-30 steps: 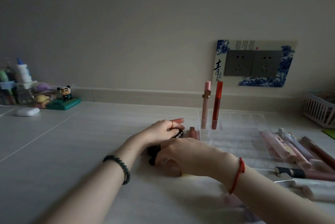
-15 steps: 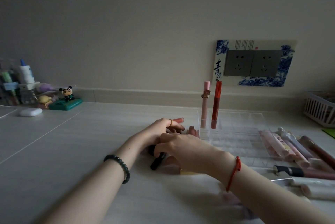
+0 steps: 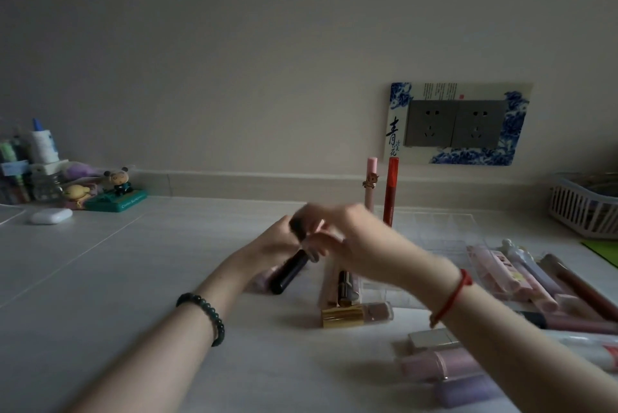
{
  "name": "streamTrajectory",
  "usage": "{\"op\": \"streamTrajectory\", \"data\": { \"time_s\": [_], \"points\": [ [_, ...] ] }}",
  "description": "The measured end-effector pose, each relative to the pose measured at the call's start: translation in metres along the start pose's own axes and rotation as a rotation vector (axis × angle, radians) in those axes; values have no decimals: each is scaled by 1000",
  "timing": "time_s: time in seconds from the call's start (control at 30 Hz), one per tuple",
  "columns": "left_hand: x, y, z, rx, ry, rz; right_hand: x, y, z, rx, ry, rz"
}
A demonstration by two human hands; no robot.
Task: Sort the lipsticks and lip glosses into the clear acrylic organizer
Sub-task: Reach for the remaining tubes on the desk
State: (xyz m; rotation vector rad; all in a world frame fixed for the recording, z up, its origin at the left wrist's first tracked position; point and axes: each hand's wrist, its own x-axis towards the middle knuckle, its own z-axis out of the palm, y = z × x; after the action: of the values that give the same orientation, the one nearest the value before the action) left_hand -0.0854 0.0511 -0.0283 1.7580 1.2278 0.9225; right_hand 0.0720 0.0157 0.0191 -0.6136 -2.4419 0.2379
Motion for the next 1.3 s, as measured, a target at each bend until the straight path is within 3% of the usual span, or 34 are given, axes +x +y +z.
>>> {"op": "streamTrajectory", "data": {
  "time_s": [0.13,0.3,0.4,0.6,0.7,0.77,0.87,1.07,1.3],
  "points": [
    [3,13,1,-129,18,141,-1,12,-37,298,295,186],
    [5,25,15,-182,20,264,-8,26,-56,552,486,304],
    [7,29,28,-191,62,298,-13,32,-60,568,490,347],
    [7,34,41,-232,108,319,-22,38,-70,575,335,360],
    [6,31,42,-194,220,316,-25,41,-82,559,431,355],
    [5,25,39,-42,287,290,-28,47,-92,537,521,372],
    [3,15,39,167,232,177,-33,59,-99,478,594,406],
    [2,1,43,343,34,28,-36,78,-80,343,557,482],
    [2,-1,45,392,22,-17,-37,93,-61,257,486,534]
  ]
}}
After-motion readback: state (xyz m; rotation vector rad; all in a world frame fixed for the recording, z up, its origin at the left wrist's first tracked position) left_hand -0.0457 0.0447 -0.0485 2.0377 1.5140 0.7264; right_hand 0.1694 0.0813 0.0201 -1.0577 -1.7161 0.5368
